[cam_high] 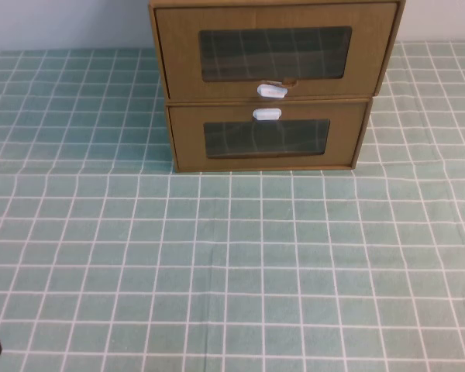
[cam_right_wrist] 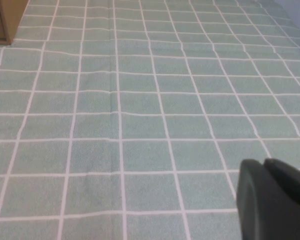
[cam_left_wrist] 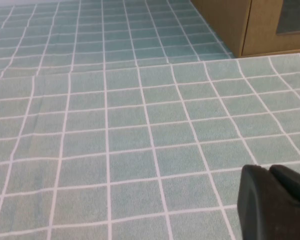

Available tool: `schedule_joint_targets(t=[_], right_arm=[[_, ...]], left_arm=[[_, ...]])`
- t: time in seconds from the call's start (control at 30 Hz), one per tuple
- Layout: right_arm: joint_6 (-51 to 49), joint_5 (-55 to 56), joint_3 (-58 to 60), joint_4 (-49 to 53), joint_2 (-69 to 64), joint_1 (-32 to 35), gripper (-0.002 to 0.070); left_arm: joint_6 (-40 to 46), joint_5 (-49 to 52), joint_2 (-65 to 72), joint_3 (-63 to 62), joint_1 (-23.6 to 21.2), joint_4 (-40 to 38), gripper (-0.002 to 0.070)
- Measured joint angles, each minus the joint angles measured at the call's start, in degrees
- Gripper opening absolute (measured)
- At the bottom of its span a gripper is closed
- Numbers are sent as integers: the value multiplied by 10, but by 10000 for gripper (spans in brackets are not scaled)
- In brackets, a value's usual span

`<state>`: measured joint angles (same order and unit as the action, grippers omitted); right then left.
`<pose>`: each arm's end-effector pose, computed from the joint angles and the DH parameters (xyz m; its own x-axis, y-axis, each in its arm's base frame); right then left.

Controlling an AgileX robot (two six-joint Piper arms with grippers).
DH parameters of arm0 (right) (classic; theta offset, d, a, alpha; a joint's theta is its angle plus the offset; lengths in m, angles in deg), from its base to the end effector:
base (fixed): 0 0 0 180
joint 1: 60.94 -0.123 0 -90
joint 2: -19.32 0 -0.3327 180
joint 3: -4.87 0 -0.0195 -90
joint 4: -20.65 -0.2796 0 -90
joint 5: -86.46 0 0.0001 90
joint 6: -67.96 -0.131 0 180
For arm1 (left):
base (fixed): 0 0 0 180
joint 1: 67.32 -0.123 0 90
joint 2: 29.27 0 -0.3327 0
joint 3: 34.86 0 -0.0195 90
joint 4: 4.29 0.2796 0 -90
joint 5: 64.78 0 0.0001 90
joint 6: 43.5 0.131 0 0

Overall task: Open the shoe box
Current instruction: 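Pull the top drawer of the cardboard box fully open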

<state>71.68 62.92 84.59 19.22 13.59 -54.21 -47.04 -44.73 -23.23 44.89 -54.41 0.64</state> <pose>0.0696 -0.0069 0.1551 -0.3273 -0.0037 -0.9449 0.0942 0.9949 -0.0365 0.0716 -0.0124 0.1623 -0.2612 0.0794 -0.9620 0.2007 0.9793 0.0264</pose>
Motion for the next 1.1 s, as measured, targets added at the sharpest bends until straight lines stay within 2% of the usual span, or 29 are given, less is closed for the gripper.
schedule_joint_targets(t=[0.43, 0.77, 0.97, 1.1], right_arm=[[0, 12, 0, 0, 0, 0, -14], [0, 92, 0, 0, 0, 0, -14], [1, 201, 0, 0, 0, 0, -14], [1, 295, 0, 0, 0, 0, -13]], left_arm=[[0, -19, 0, 1, 0, 0, -5], [0, -45, 0, 1, 0, -7, -5], [0, -125, 0, 1, 0, -11, -5], [0, -230, 0, 1, 0, -11, -5]])
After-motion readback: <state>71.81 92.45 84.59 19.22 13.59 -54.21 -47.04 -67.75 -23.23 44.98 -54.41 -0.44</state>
